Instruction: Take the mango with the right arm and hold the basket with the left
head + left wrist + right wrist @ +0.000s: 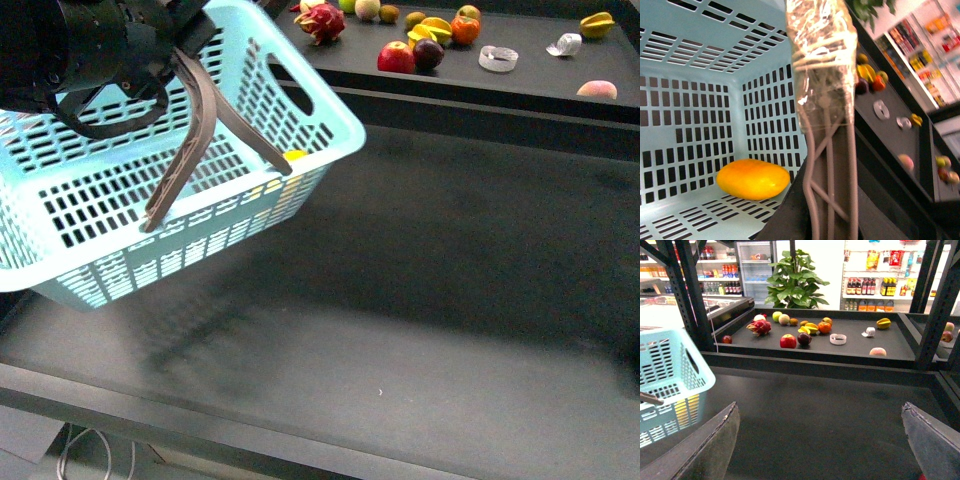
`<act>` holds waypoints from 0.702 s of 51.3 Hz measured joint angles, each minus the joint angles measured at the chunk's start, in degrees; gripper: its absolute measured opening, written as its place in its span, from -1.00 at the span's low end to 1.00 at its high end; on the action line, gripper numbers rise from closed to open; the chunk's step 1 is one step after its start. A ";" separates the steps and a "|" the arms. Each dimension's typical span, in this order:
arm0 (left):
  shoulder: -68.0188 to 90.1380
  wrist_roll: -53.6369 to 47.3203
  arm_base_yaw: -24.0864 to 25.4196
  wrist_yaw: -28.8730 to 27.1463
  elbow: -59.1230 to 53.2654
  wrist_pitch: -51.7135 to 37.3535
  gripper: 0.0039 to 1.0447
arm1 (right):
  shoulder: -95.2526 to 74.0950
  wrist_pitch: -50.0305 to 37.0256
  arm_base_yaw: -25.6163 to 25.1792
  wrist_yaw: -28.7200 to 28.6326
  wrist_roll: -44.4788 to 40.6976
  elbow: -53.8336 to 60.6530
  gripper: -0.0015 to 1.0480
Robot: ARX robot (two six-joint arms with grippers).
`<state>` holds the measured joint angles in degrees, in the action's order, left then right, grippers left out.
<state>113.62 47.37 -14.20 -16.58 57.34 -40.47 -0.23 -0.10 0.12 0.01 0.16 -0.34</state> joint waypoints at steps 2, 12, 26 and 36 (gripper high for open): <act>1.44 2.78 0.98 -1.03 1.22 0.20 -0.89 | 0.00 0.00 0.00 0.02 0.00 0.00 0.84; 5.46 16.22 3.56 -4.57 6.25 2.43 -0.89 | 0.00 0.00 0.00 0.00 0.00 0.00 0.84; 9.55 28.57 3.65 -6.34 12.83 6.64 -0.89 | 0.00 0.00 0.00 0.02 0.00 0.00 0.84; 13.57 34.32 2.78 -8.11 15.52 7.78 -0.89 | 0.00 0.00 0.00 0.02 0.00 0.00 0.84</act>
<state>127.20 81.69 -11.42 -24.69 72.86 -32.69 -0.23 -0.10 0.12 0.03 0.16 -0.34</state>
